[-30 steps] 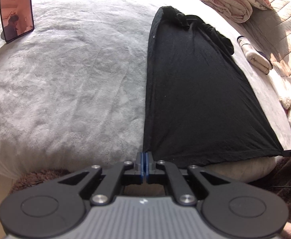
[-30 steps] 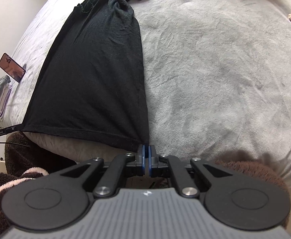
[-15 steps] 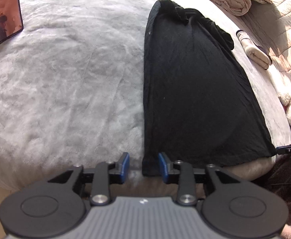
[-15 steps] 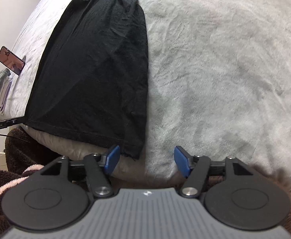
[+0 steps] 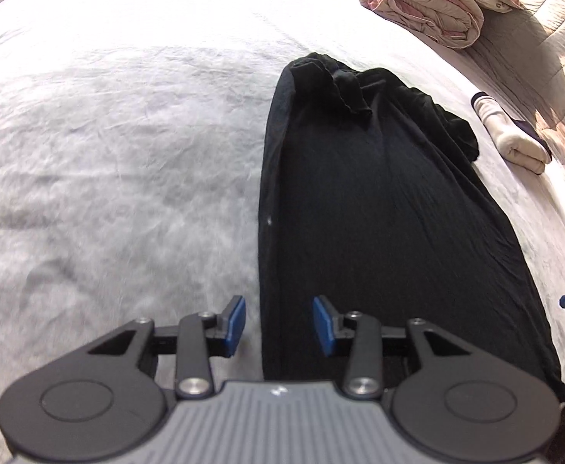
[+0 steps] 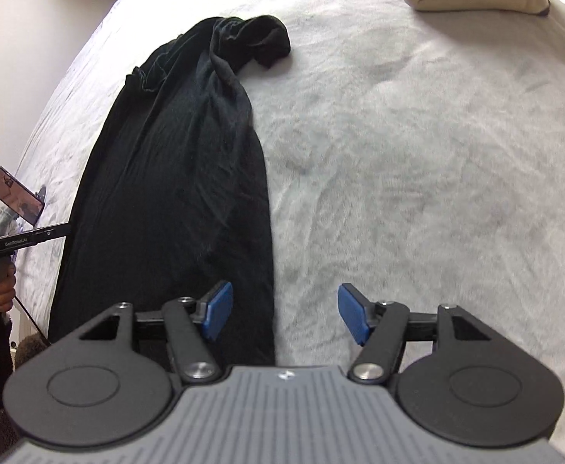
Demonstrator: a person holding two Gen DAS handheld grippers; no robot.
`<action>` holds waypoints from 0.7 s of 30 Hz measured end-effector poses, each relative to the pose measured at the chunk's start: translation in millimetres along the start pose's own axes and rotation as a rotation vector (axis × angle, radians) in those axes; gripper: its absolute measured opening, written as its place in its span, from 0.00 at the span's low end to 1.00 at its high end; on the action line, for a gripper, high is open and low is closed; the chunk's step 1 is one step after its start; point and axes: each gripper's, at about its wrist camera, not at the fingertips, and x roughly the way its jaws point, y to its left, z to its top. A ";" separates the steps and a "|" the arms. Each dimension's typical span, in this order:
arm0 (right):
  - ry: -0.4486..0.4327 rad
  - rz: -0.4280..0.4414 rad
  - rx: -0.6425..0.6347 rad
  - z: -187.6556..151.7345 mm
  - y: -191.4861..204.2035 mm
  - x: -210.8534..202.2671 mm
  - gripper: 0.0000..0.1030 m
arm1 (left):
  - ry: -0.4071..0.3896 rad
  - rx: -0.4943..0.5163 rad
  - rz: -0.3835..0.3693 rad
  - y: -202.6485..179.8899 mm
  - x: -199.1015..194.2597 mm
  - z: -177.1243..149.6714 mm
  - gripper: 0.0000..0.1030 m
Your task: Fold clothes
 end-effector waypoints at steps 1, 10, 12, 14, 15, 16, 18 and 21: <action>-0.014 0.011 -0.002 8.5 2.6 4.9 0.63 | -0.011 0.004 0.007 -0.4 5.8 5.6 0.37; -0.159 0.107 -0.068 97.7 61.4 61.2 0.52 | -0.144 -0.009 -0.025 6.1 34.5 36.2 0.36; -0.181 0.138 -0.080 117.4 79.8 75.7 0.49 | -0.158 -0.029 -0.047 9.0 40.3 41.7 0.35; -0.198 0.164 -0.096 135.9 98.4 90.3 0.48 | -0.158 -0.030 -0.053 8.2 45.3 51.1 0.31; -0.201 0.173 -0.109 144.0 107.6 97.0 0.48 | -0.166 -0.016 -0.055 6.6 46.2 57.2 0.31; -0.207 0.180 -0.117 153.0 117.1 104.0 0.48 | -0.174 -0.002 -0.056 5.0 47.1 63.4 0.31; -0.210 0.202 -0.119 167.6 130.3 116.0 0.48 | -0.194 0.025 -0.059 1.6 48.9 75.8 0.31; -0.211 0.218 -0.122 188.9 146.3 135.5 0.47 | -0.230 0.049 -0.074 -2.4 52.5 93.3 0.31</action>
